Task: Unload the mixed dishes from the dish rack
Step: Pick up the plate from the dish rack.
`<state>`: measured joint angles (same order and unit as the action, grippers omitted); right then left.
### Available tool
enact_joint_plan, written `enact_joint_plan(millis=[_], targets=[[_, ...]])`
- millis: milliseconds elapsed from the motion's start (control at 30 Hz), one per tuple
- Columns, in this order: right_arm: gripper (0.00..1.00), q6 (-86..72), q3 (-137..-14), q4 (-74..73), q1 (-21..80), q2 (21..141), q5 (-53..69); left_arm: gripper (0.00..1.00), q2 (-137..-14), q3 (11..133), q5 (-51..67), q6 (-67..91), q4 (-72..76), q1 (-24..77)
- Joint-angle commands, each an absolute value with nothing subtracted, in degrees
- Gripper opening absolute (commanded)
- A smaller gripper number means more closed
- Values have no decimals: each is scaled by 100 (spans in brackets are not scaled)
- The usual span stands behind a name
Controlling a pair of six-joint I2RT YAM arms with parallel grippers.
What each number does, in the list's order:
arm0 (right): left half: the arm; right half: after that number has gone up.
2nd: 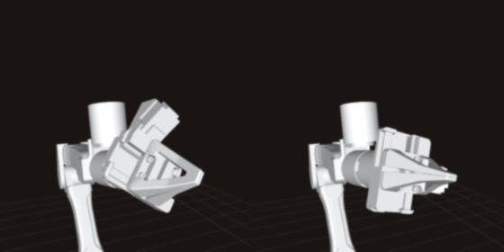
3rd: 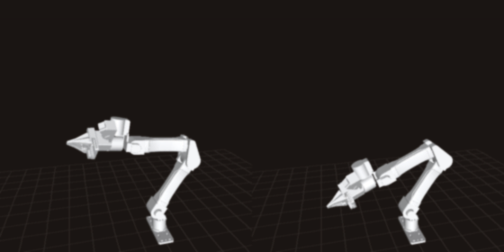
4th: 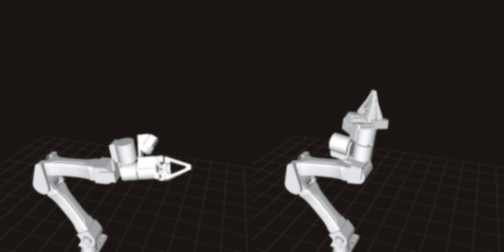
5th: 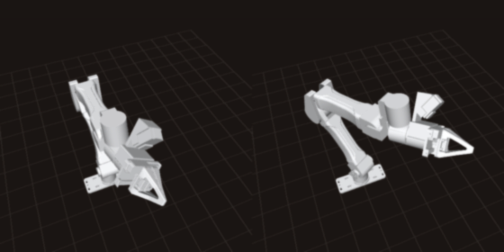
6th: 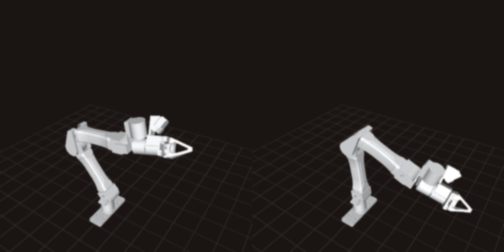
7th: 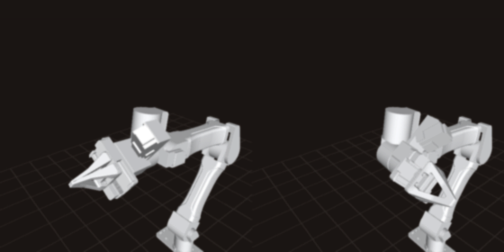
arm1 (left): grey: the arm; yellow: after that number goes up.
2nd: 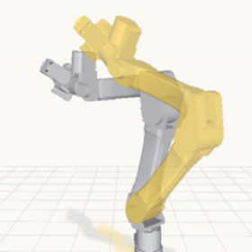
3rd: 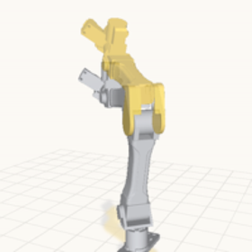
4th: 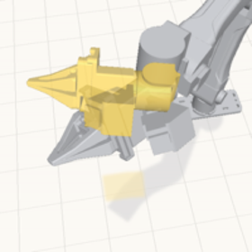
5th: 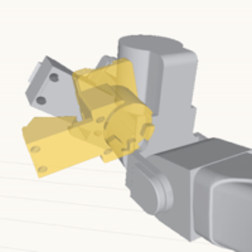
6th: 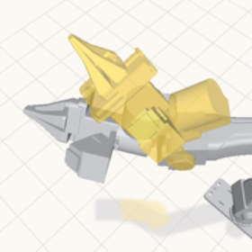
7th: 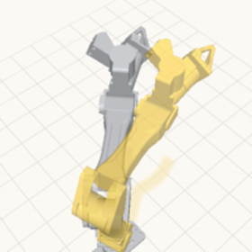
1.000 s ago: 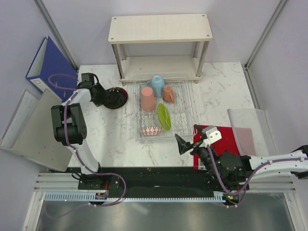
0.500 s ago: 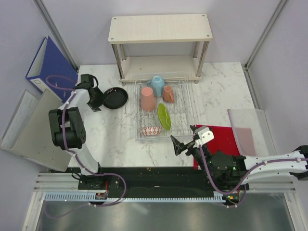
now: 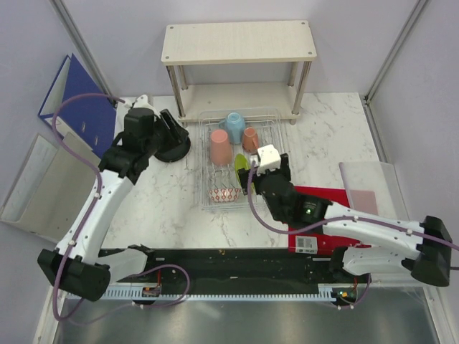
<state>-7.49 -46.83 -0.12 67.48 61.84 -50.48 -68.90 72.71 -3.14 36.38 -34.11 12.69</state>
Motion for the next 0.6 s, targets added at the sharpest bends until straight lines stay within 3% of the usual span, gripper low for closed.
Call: enact_joint_plan(millis=[0,133,333,567], targets=[[98,-1134,-5727,-632,6346,7135,-3720,61,-6496,6813,-773,3463,-3454,2038],[98,-1116,-6389,-975,6196,8127,-3315,60,-5960,6206,-826,3560,-3472,2206],[95,-1230,-6644,-1019,6074,8761,-3208,60,-5142,5617,-1151,3402,-3516,2206],[88,-1371,-6662,-984,5704,9228,-3042,60,-5027,5309,-1301,3314,-3533,2206]])
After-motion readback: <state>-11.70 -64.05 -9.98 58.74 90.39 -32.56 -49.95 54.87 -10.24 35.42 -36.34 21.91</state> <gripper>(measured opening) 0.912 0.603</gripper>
